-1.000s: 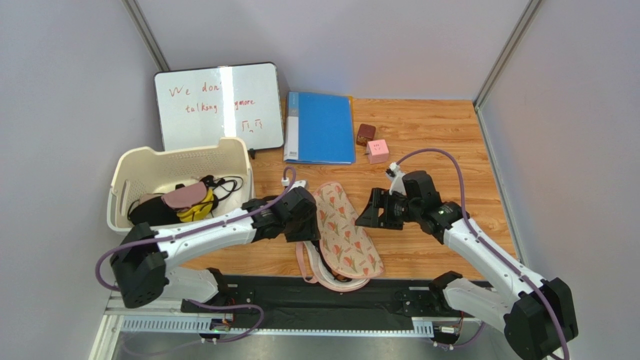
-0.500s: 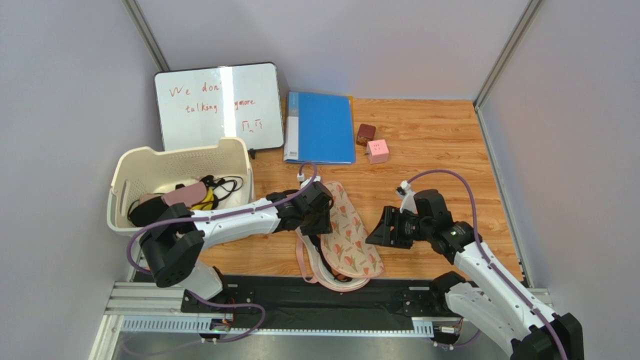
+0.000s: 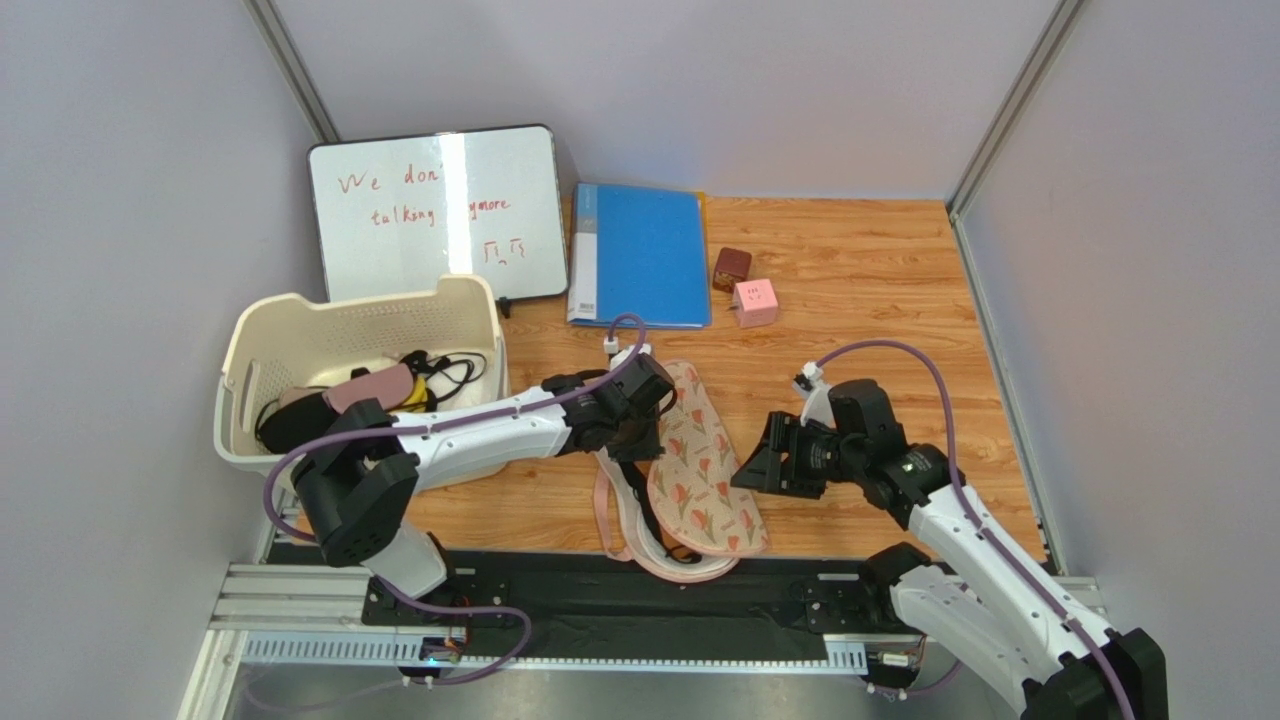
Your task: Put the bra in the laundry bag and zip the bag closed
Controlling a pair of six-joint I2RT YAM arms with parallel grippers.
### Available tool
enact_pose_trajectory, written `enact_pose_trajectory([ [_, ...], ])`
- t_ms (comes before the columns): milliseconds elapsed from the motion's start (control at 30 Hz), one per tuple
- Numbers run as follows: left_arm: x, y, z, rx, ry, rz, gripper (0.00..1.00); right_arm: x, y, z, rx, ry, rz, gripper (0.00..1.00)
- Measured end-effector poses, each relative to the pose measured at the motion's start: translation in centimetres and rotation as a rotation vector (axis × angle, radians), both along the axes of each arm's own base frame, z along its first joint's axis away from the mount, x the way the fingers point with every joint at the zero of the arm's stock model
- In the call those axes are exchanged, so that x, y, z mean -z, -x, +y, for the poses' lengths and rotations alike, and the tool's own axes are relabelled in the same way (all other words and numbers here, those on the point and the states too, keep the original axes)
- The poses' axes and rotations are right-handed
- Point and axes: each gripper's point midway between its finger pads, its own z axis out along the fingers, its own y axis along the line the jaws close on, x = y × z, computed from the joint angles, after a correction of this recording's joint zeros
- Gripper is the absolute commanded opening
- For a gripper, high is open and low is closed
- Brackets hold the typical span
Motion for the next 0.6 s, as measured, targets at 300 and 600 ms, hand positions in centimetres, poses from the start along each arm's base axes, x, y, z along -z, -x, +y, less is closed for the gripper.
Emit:
enact_pose_trajectory([
  [300, -3.7, 1.8, 0.0, 0.077, 0.062, -0.027, 0.0, 0.5, 0.1, 0.4, -0.019, -0.005, 0.038, 0.6],
  [600, -5.5, 3.2, 2.6, 0.097, 0.057, -0.065, 0.0, 0.3, 0.1, 1.7, -0.084, -0.067, 0.064, 0.41],
])
